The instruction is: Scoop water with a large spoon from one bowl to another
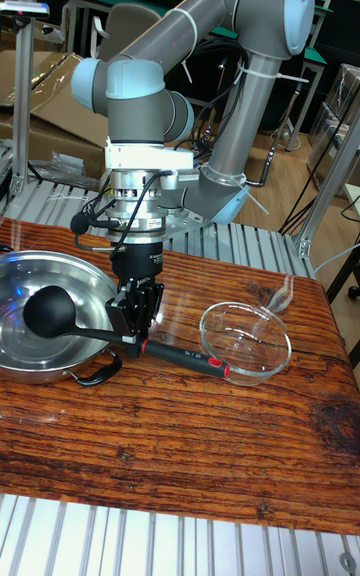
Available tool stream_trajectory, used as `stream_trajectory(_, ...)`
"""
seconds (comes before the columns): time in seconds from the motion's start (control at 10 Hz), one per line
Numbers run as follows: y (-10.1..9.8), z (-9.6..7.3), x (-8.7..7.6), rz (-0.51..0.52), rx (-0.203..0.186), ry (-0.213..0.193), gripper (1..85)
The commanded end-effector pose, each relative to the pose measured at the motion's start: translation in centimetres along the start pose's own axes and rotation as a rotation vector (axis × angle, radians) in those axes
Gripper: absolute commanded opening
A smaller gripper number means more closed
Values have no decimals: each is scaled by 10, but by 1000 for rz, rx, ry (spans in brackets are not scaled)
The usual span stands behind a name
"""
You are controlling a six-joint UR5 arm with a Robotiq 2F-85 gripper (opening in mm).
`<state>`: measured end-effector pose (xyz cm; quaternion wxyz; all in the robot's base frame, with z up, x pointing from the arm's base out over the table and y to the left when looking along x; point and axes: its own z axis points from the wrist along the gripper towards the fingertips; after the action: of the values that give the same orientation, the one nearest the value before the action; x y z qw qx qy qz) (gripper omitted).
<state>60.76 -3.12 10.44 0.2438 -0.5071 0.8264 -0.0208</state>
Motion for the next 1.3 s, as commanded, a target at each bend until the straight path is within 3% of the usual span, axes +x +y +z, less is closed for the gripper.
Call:
stream_trajectory(0.0, 0, -3, -4, 18, -2, -24, 107)
stream_trajectory(0.1, -1, -3, -1, 3, 0, -16, 173)
stream_trajectory(0.3, -2, -3, -2, 4, 2, -18, 230)
stream_trajectory(0.8, 1, -1, -16, 22, -11, -77, 307)
stream_trajectory(1.0, 2, 1, -16, 36, -16, -80, 317)
stream_trajectory(1.2, 7, 3, -22, 61, -44, -98, 317)
